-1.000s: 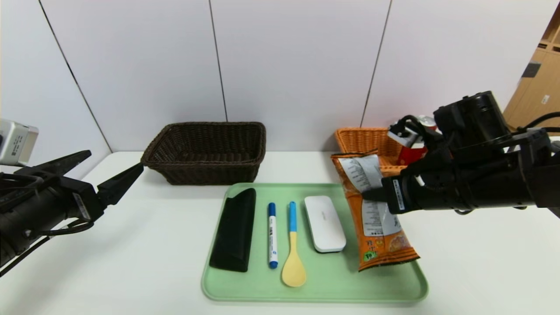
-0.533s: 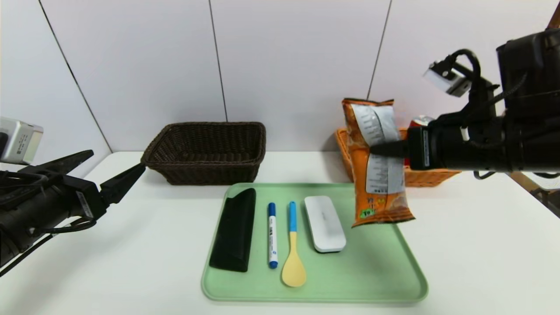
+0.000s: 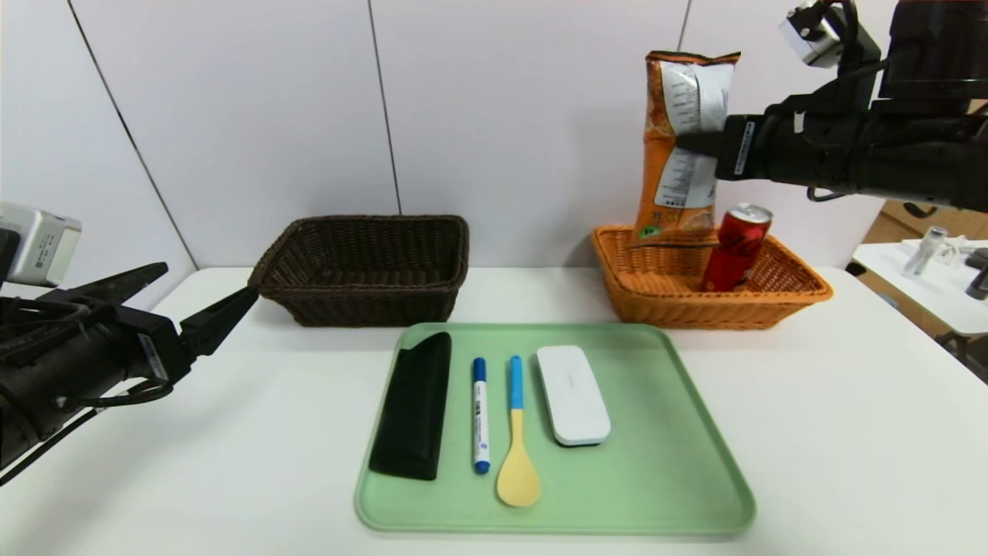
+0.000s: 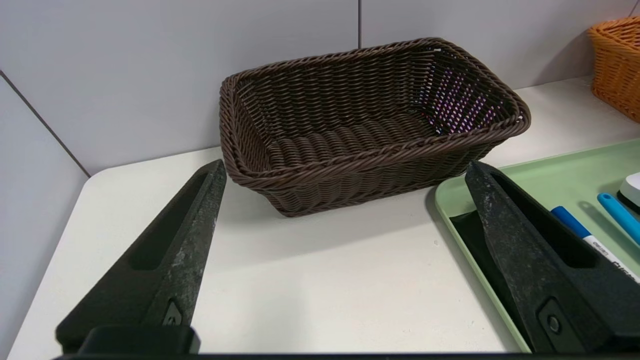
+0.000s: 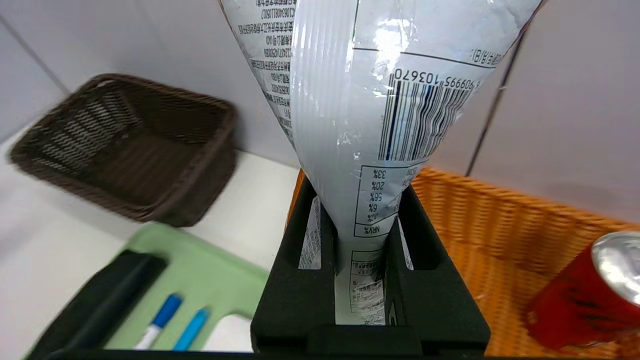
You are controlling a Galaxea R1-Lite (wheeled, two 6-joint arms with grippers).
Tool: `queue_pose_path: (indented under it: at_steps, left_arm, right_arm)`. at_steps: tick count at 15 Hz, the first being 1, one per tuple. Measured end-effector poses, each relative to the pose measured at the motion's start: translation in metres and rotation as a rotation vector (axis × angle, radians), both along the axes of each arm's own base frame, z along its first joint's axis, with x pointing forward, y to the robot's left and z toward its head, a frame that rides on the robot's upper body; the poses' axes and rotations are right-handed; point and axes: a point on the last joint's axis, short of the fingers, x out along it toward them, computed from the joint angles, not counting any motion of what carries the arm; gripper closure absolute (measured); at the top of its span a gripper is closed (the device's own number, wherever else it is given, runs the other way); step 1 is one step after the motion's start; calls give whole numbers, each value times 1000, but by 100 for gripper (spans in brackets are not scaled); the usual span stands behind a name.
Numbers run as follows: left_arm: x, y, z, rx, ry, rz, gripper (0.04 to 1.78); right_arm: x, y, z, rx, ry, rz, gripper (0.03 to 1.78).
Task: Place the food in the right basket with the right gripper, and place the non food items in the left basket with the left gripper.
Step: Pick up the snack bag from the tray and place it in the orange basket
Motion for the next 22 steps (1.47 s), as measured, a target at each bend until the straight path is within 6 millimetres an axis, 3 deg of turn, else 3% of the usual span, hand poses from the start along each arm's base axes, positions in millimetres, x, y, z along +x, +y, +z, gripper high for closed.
queue_pose_path:
  at_steps: [3, 10, 17, 22]
  left_arm:
    - [2, 0, 0, 0, 2, 0, 13]
    - [5, 0, -1, 0, 12, 0, 13]
    - [6, 0, -2, -1, 16, 0, 13]
    - [5, 0, -2, -1, 17, 0, 13]
  right_arm:
    - [26, -6, -13, -13, -8, -45, 152]
    - [79, -18, -64, -45, 26, -118, 152]
    - [103, -21, -104, -76, 93, -156, 152]
    - [108, -21, -111, -77, 86, -176, 88]
